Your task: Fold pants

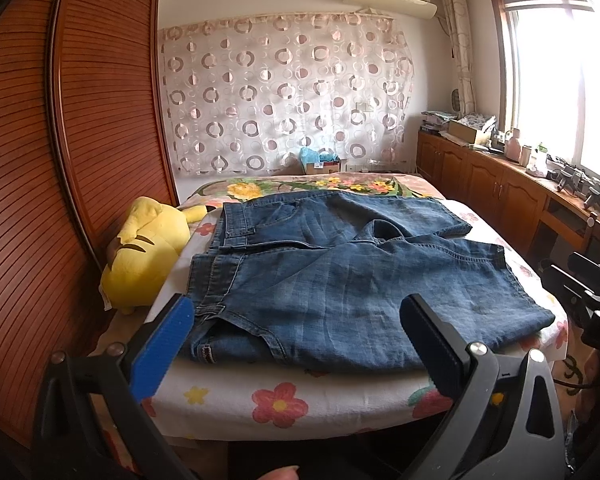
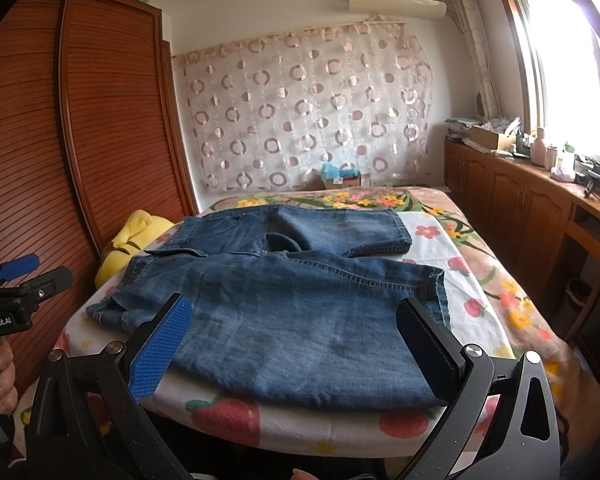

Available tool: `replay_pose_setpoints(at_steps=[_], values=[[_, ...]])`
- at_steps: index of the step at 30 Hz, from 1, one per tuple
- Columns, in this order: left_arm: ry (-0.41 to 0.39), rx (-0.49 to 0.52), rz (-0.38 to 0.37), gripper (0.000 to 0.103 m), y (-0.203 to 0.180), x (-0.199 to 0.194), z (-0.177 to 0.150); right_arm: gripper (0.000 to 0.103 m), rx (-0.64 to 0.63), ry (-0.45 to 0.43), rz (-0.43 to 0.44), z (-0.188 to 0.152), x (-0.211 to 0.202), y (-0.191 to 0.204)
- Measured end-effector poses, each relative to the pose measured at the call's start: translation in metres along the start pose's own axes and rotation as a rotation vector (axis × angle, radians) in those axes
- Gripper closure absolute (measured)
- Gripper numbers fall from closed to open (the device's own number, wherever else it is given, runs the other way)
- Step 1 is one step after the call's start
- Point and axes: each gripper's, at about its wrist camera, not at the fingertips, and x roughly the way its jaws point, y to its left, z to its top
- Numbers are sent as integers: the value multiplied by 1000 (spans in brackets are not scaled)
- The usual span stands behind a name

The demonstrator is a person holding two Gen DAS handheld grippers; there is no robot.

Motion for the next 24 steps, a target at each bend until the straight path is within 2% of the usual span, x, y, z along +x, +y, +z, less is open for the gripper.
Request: replay_pose_setpoints(at_steps=[20, 24], values=[[9, 3, -13, 0, -9, -4, 4, 0, -5, 1, -9, -2, 2, 3], [23, -2, -25, 0, -4, 5, 0, 0, -16, 13, -14, 1, 5, -10]])
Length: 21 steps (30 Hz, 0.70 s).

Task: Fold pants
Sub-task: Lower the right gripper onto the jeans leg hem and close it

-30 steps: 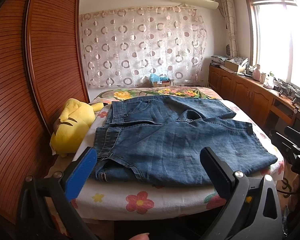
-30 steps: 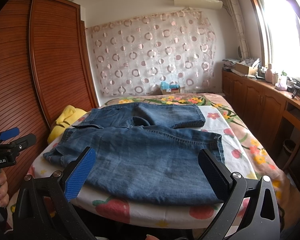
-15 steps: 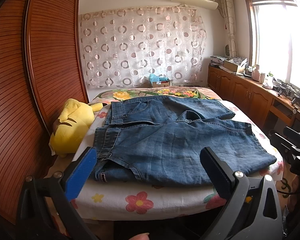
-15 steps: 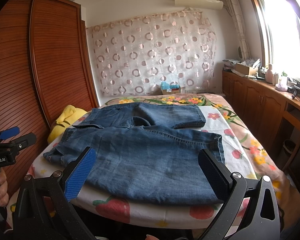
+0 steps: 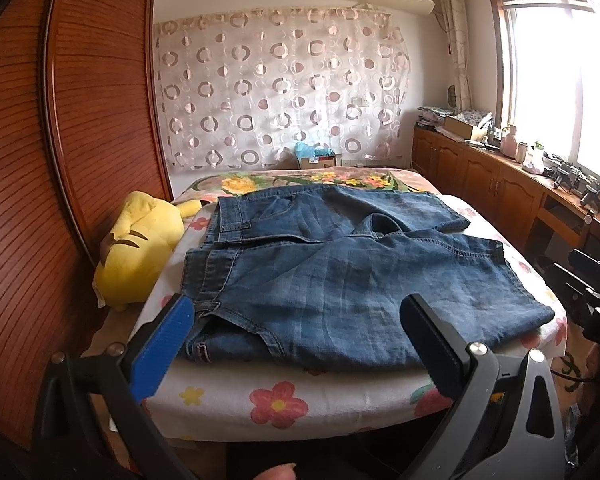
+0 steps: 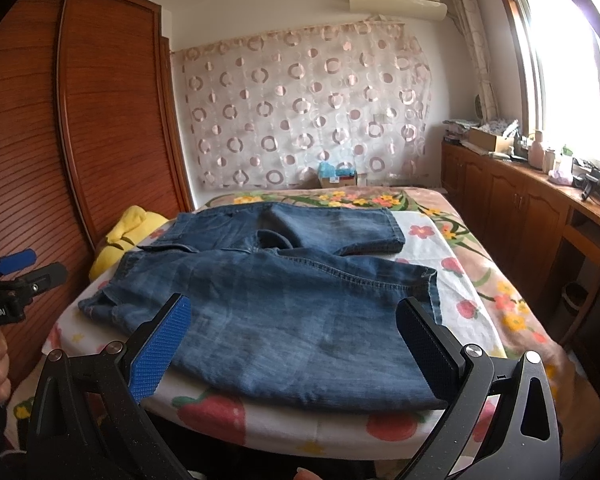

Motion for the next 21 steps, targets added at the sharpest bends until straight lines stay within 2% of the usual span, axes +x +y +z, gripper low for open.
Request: replay_pose_setpoints(at_steps=[14, 16, 21], values=[[78, -20, -29, 0, 31, 47, -19, 0, -7, 62, -59, -25, 28, -43], [86, -22, -27, 0, 36, 53, -20, 0, -12, 78, -44, -28, 32, -48], [113, -33, -18, 0, 53, 68, -23, 0, -17, 96, -78, -36, 38, -60]])
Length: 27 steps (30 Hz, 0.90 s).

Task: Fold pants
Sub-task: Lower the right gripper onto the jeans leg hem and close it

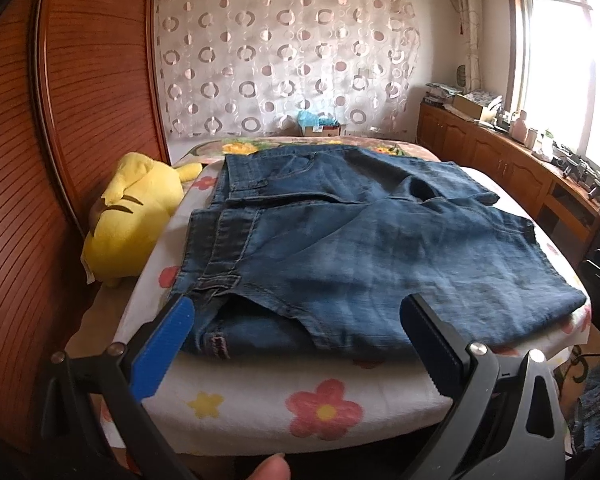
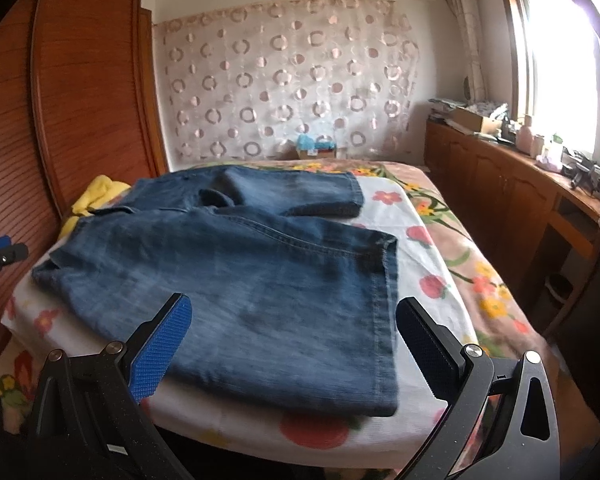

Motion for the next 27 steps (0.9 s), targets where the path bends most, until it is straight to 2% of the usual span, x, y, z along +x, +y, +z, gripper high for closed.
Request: replay_pose_setpoints(at_steps=[4, 6, 8, 13, 22, 27], values=[[21, -6, 4, 0, 14, 11, -3, 2, 3, 35, -8, -8, 6, -10], [25, -8, 6, 0, 19, 16, -5, 6, -6, 49, -18, -12, 9, -14], [28, -9, 6, 0, 23, 20, -7, 17, -16, 76, -11, -16, 13, -18], [43, -22, 2, 0, 34, 29, -8, 25, -12, 162, 7, -29, 19, -29], [34, -74, 46, 0, 74, 33, -6, 27, 10, 222, -12, -39, 14, -43], [46, -130, 7, 0, 101, 35, -3, 27, -13, 234, -6, -38, 12, -40]])
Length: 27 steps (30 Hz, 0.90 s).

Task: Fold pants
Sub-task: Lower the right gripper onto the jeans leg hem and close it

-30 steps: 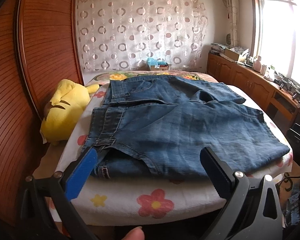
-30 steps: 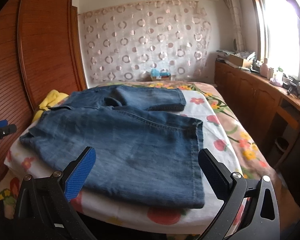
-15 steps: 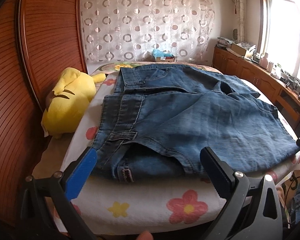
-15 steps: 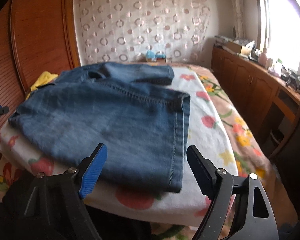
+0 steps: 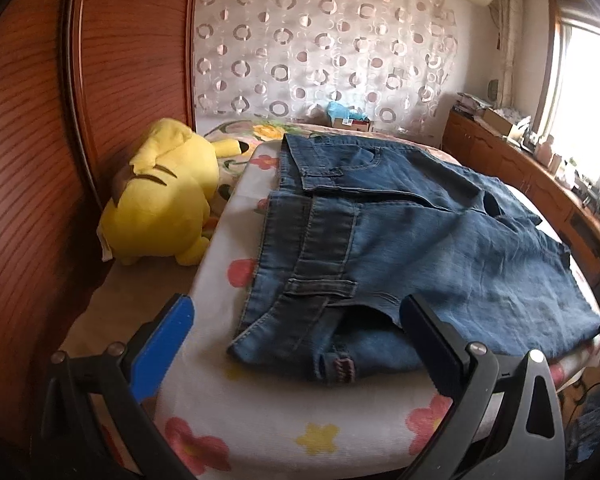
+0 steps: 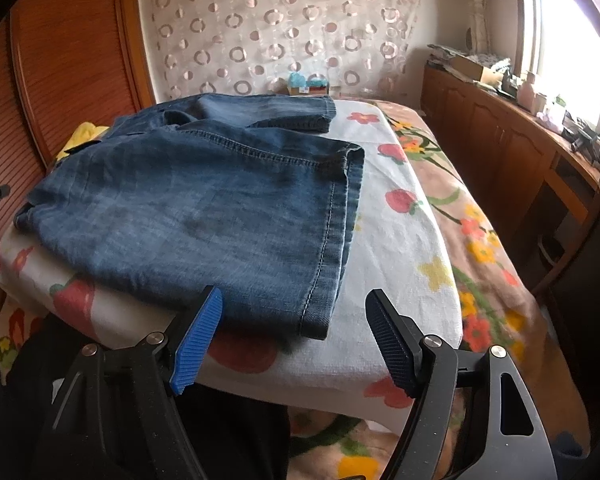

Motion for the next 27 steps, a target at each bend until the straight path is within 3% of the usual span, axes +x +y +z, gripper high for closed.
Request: replay_pose_setpoints(at_steps=[8, 11, 14, 18, 24, 27], values=[[114, 5, 49, 7, 17, 38, -7, 27, -12, 2, 6, 2, 1, 1], [145, 18, 23, 9, 14, 43, -13, 27, -13, -3, 10, 2, 3, 2], [149, 34, -12, 13, 7, 40, -19, 27, -6, 1, 12, 2, 6, 1], [151, 15, -11, 22, 8, 40, -23, 27, 5, 8, 16, 0, 9, 1], [136, -14, -1, 28, 16, 37, -31, 27, 0, 8, 5, -2, 10, -1], [122, -16, -23, 41, 17, 34, -32, 37, -3, 16, 3, -2, 13, -3]])
